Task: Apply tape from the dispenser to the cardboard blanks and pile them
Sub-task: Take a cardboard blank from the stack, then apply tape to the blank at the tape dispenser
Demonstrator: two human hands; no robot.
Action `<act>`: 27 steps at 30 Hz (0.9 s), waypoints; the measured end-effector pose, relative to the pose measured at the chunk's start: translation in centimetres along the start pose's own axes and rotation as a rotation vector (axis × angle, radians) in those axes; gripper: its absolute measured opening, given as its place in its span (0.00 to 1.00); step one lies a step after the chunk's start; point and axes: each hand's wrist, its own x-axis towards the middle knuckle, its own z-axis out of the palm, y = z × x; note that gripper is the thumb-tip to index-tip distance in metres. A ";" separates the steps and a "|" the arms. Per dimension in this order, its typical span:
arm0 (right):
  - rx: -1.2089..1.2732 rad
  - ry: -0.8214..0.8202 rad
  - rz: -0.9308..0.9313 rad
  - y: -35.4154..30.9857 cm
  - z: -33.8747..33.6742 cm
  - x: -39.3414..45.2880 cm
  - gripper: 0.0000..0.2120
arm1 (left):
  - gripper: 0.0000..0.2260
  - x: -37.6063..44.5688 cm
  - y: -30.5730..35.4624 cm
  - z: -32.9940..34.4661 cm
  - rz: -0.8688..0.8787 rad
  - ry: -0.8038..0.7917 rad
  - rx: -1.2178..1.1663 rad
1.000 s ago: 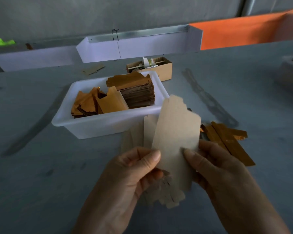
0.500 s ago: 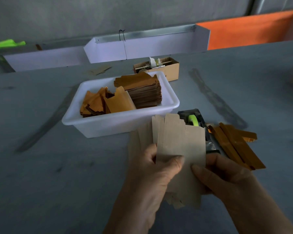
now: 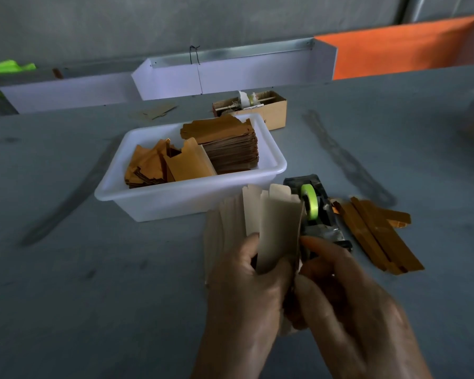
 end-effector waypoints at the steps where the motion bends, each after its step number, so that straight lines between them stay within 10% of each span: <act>1: 0.002 -0.009 -0.013 -0.1 0.0 0.0 0.18 | 0.09 0.0 0.1 -0.1 -0.019 -0.021 -0.018; 7: -0.141 -0.007 -0.026 0.4 0.0 0.4 0.15 | 0.20 -0.2 0.6 -0.8 -0.008 -0.231 -0.022; 13: -0.071 0.098 0.114 0.2 -1.0 0.8 0.15 | 0.08 -0.1 0.5 -1.5 -0.067 -0.268 -0.043; 19: 0.595 -0.145 0.477 0.8 -2.0 2.0 0.13 | 0.14 -0.3 1.1 -1.8 -0.102 -0.429 -0.025; 27: 0.586 -0.046 0.516 1.2 -1.4 2.2 0.13 | 0.03 -0.7 0.2 -0.8 0.034 -0.097 0.044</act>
